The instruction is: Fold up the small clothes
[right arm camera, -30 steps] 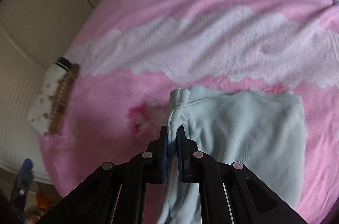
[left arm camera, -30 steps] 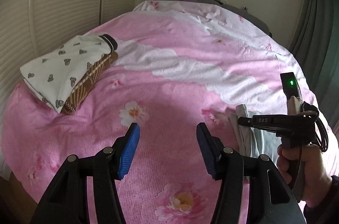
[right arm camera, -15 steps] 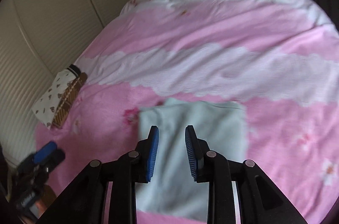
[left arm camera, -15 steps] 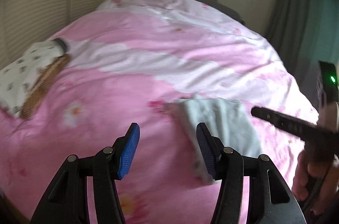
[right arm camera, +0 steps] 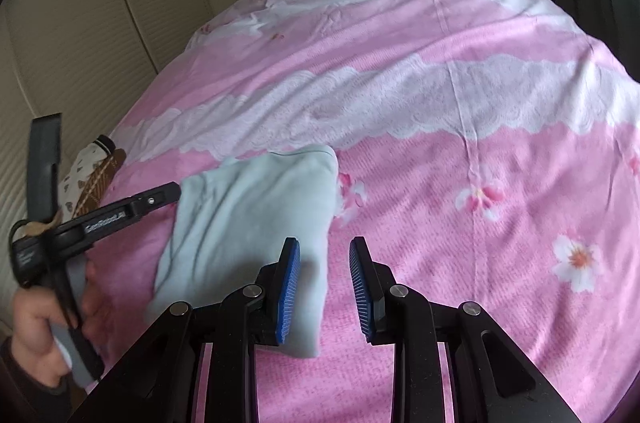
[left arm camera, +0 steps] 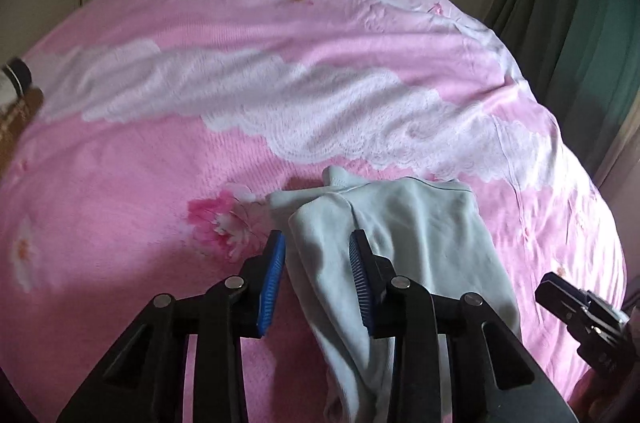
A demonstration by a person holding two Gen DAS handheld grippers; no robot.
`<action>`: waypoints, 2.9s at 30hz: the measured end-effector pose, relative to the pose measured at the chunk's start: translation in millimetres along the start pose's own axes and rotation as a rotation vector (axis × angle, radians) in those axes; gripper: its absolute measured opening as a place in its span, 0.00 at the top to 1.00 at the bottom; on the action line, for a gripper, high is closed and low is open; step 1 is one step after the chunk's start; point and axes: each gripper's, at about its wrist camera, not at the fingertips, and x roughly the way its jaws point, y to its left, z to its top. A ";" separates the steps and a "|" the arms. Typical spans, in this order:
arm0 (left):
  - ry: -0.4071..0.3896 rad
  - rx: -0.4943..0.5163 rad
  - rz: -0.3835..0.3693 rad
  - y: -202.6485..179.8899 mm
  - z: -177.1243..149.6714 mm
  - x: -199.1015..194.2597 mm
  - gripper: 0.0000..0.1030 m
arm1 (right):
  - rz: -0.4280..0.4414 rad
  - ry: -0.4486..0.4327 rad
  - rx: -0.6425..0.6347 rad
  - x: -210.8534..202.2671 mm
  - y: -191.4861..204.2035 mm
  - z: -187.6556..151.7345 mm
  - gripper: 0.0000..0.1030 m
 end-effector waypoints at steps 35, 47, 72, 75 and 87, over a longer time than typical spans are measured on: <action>0.054 0.082 -0.021 -22.1 -75.1 -56.9 0.62 | 0.048 0.028 -0.213 -29.7 27.6 -54.5 0.64; 0.072 -0.001 0.027 -1.3 -84.6 -41.5 0.72 | 0.017 0.101 -0.131 5.7 12.2 -54.8 0.94; 0.104 -0.188 -0.107 -9.0 -80.4 -12.5 0.42 | 0.311 0.144 0.043 29.2 -32.5 8.6 0.44; 0.104 -0.175 -0.109 -10.8 -82.6 -7.3 0.38 | 0.357 0.195 0.079 56.4 -35.3 17.7 0.44; 0.067 -0.183 -0.098 -18.2 -77.4 9.6 0.33 | 0.541 0.331 0.177 144.1 -27.7 38.8 0.44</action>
